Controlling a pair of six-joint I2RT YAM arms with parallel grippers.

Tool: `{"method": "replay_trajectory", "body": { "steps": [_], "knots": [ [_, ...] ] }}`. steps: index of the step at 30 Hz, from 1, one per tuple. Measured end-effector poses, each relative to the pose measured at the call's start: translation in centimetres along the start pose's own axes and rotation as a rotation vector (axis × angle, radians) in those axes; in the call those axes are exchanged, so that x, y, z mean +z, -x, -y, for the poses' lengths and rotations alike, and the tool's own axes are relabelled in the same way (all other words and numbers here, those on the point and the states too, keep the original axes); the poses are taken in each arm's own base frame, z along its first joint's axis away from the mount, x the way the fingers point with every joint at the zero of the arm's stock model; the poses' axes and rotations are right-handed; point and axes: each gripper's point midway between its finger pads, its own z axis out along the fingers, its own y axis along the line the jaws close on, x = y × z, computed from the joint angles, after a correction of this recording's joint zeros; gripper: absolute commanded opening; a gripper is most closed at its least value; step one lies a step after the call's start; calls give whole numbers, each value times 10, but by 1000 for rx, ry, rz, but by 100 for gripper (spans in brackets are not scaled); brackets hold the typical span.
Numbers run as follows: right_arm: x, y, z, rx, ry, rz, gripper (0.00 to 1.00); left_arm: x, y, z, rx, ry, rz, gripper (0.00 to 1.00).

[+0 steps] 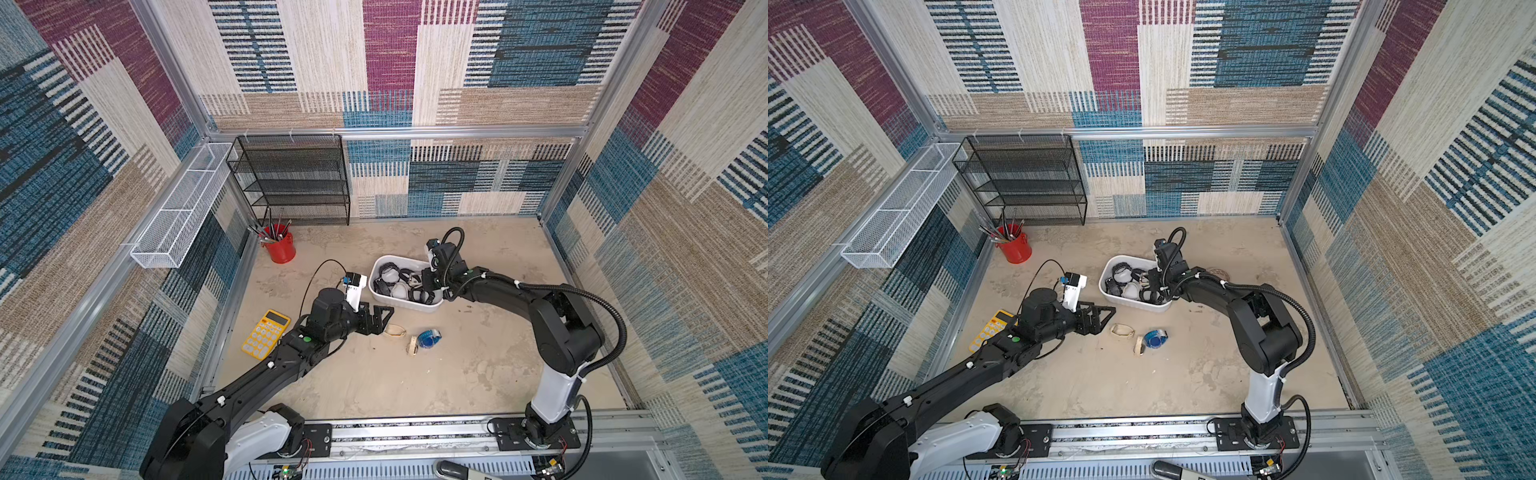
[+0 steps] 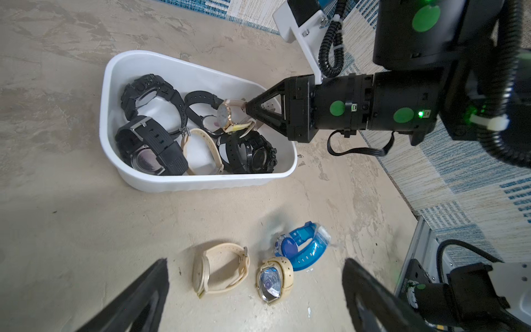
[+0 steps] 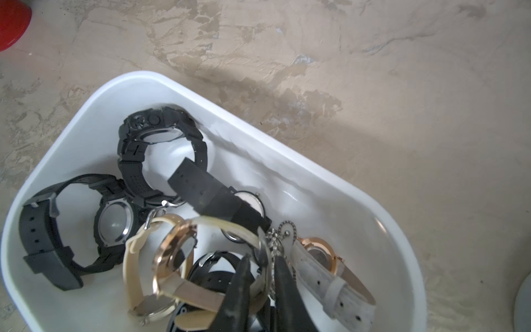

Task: Put the watch into the storage box
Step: Place the watch in the storage box.

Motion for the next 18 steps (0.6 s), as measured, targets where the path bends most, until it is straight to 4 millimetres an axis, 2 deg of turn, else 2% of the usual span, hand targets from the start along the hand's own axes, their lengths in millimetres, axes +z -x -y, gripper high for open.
{"method": "replay_trajectory", "body": {
  "steps": [4,9,11,14,18],
  "knots": [
    [-6,6,-2,1,9,17,47,0,0,0,0,2,-2,95],
    [-37,29,-11,2,47,96,67,0,-1,-1,1,5,-6,95],
    [-49,31,-13,6,63,116,73,1,-1,-1,1,5,-7,95],
    [-65,24,-14,10,88,134,82,1,-2,-2,-1,7,-11,95],
    [-85,-6,-14,18,144,138,100,3,-4,-3,-3,10,-17,95]
  ]
}}
